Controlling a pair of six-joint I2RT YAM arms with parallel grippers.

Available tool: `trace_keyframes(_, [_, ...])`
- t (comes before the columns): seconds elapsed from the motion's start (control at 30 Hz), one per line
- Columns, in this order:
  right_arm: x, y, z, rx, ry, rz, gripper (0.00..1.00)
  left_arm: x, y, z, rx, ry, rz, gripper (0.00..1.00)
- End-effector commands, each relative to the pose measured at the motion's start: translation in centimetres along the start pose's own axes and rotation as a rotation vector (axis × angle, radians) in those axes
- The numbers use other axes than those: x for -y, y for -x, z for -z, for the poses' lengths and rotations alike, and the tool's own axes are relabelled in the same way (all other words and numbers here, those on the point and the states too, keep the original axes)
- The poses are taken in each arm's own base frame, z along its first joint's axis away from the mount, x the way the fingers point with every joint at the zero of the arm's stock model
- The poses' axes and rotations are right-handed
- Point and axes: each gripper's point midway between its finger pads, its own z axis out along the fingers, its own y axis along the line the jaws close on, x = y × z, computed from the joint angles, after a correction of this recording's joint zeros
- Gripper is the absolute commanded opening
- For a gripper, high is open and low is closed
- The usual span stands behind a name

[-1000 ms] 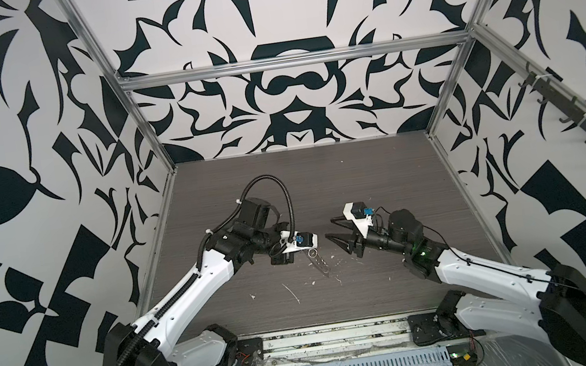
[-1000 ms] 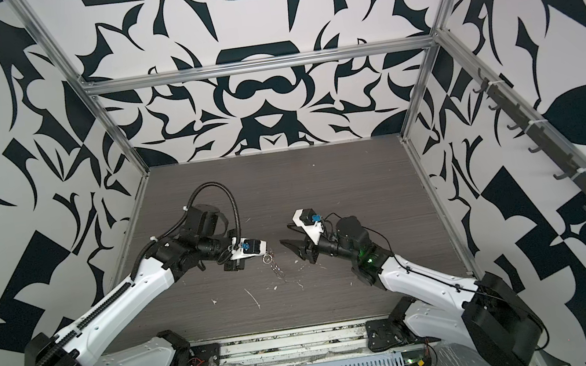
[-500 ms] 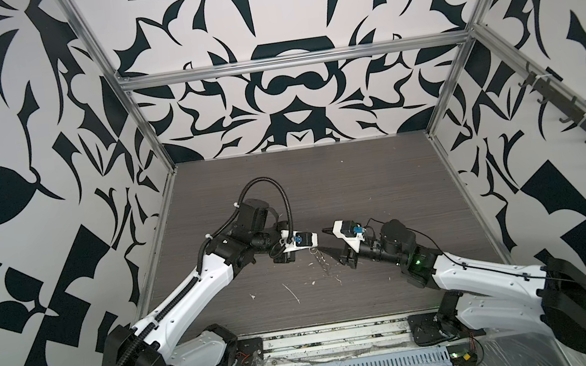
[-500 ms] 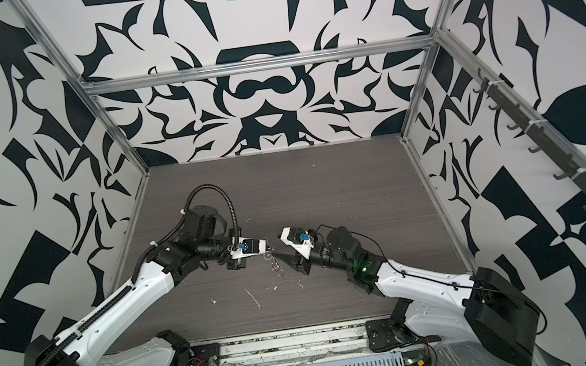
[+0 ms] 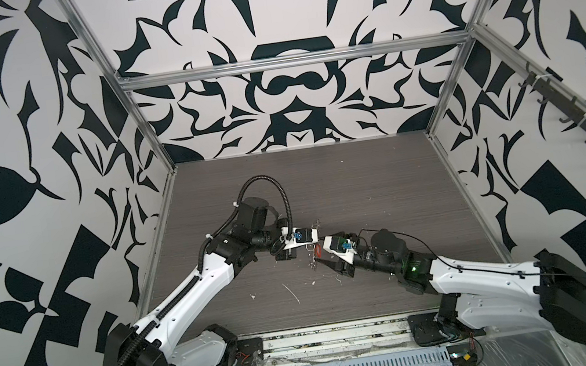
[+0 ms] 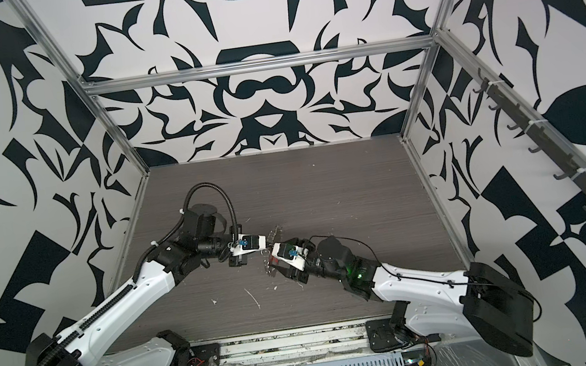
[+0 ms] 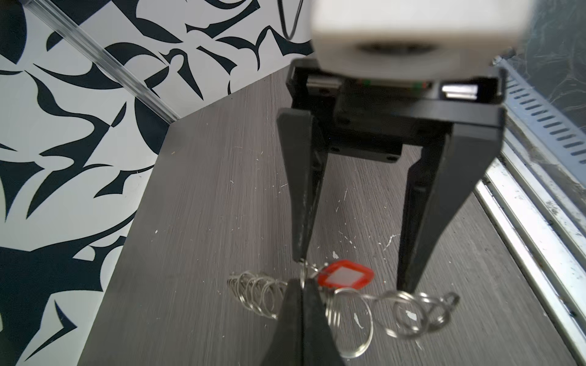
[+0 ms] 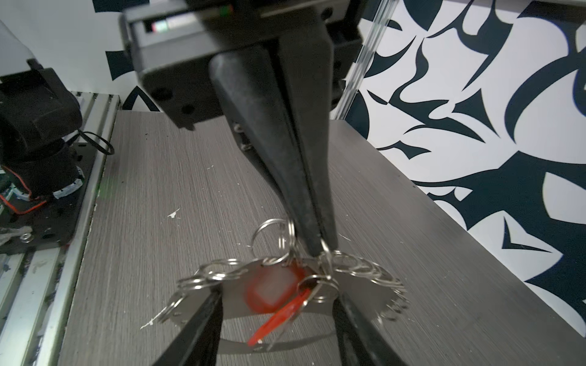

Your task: Remove the keys from the keyring

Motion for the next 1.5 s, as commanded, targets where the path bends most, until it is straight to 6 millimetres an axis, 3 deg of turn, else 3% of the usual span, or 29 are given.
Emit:
trace_keyframes(0.0, [1.4, 3.6, 1.2, 0.072, -0.058, 0.06, 0.61, 0.2, 0.4, 0.2, 0.026, 0.004, -0.035, 0.0])
trace_keyframes(0.3, [2.1, 4.9, 2.6, 0.075, -0.086, 0.125, 0.57, 0.3, 0.3, 0.1, 0.03, -0.004, -0.055, 0.0])
trace_keyframes(0.57, [3.6, 5.5, 2.2, 0.097, -0.065, 0.124, 0.33, 0.6, 0.3, 0.2, 0.03, -0.008, -0.066, 0.0])
trace_keyframes(1.47, [2.6, 4.3, -0.6, 0.052, 0.061, 0.103, 0.25, 0.3, 1.0, 0.3, 0.059, 0.006, -0.069, 0.0])
